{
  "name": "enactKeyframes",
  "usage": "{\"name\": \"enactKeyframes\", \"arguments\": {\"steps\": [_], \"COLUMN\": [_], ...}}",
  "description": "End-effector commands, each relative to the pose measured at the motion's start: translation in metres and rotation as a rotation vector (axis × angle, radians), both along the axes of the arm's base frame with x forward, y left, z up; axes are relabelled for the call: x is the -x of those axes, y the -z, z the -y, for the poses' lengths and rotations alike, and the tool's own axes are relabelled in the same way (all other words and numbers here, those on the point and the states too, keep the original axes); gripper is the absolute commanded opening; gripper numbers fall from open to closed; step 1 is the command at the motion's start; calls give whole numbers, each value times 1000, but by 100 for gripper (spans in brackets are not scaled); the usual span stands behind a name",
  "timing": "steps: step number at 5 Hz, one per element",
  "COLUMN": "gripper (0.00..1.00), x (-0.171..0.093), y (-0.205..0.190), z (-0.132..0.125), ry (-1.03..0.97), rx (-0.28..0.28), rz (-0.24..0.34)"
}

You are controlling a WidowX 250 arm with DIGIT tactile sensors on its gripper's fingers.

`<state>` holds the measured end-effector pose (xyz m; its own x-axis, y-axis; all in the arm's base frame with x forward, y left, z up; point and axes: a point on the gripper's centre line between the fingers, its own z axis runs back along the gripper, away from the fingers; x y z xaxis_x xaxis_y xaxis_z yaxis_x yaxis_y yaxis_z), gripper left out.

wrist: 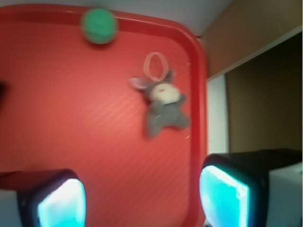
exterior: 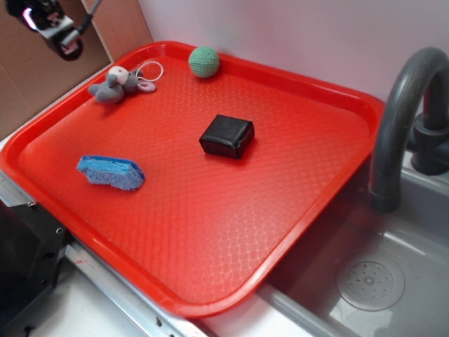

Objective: Grab the gray animal.

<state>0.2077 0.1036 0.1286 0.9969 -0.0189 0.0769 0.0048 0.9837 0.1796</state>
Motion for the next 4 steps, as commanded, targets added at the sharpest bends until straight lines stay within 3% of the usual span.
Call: {"name": "enactKeyframes", "arguments": {"steps": [1, 2, 3, 4], "gripper": [100, 100, 100, 100], "x": [-31, -42, -50, -52], "y": [35, 63, 90, 100], "z": [-51, -55, -48, -43], "ry": [-100, -99, -39, -15], "rx": [-13, 27, 132, 164], "rz": [-29, -69, -96, -120]}}
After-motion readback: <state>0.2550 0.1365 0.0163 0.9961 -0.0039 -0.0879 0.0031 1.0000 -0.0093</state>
